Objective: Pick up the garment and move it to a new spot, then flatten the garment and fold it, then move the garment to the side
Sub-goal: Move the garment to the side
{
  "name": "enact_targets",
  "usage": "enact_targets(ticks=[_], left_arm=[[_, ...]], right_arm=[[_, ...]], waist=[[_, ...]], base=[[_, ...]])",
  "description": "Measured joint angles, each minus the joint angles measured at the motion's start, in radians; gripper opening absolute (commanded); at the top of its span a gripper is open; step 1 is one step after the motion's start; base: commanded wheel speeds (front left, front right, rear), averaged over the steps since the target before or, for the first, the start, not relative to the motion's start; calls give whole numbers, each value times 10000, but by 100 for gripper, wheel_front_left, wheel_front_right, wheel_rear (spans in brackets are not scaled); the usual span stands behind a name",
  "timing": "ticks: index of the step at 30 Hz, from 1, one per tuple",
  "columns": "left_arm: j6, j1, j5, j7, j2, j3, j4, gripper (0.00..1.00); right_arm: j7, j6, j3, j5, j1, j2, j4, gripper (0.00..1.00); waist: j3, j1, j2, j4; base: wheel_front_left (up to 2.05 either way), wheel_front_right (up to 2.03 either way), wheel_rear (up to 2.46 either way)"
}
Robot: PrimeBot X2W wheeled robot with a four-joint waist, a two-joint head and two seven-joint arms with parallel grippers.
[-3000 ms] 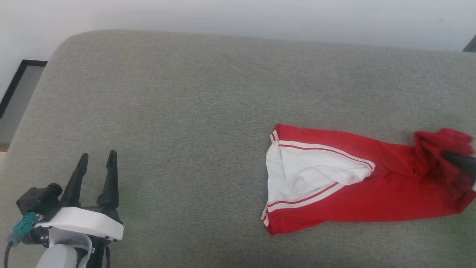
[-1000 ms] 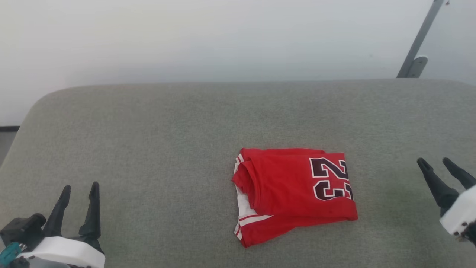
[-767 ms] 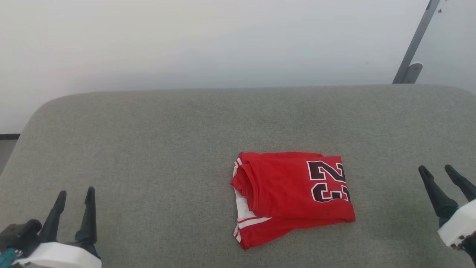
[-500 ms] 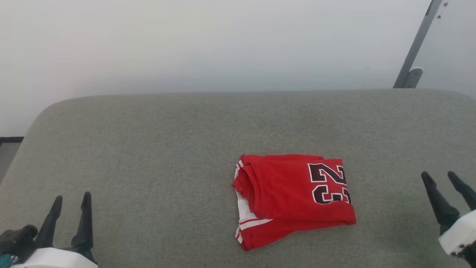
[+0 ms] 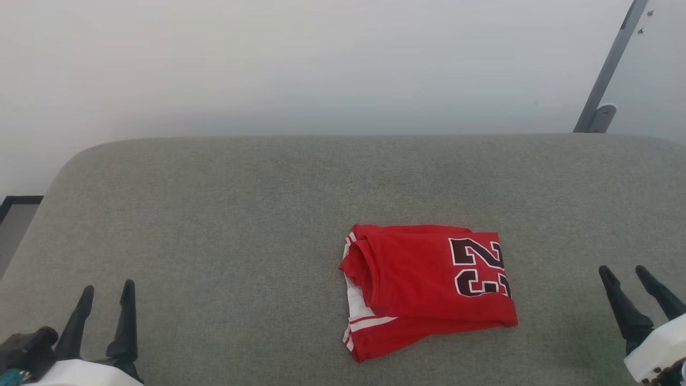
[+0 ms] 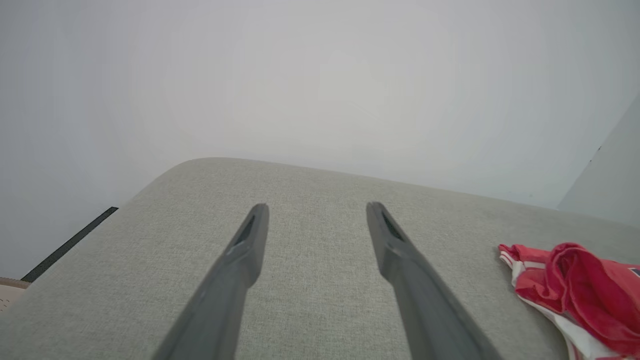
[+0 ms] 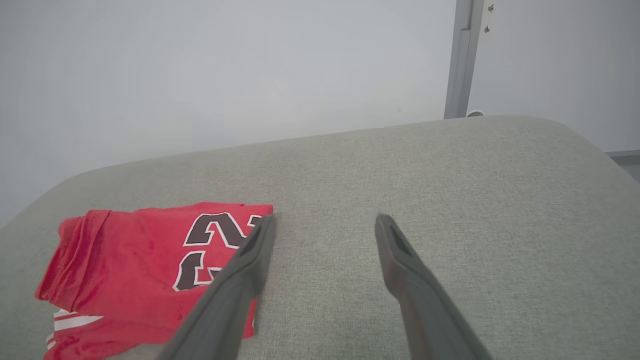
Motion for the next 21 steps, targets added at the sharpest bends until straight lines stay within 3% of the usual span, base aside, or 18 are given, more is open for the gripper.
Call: enact_targets(ticks=[8,21], left_arm=[[-2,-25,0,0,-69,-213,12,100],[-2,-370,-17,0,-290,-871,35,100]], right_arm=[[744,0,458,328,-445,-38,251,100],[3833,0,1432,989,-2185,-244,1352,100]], waist=[[71,0,0,272],[596,0,0,1171]], base=[[0,0,0],[0,0,0]])
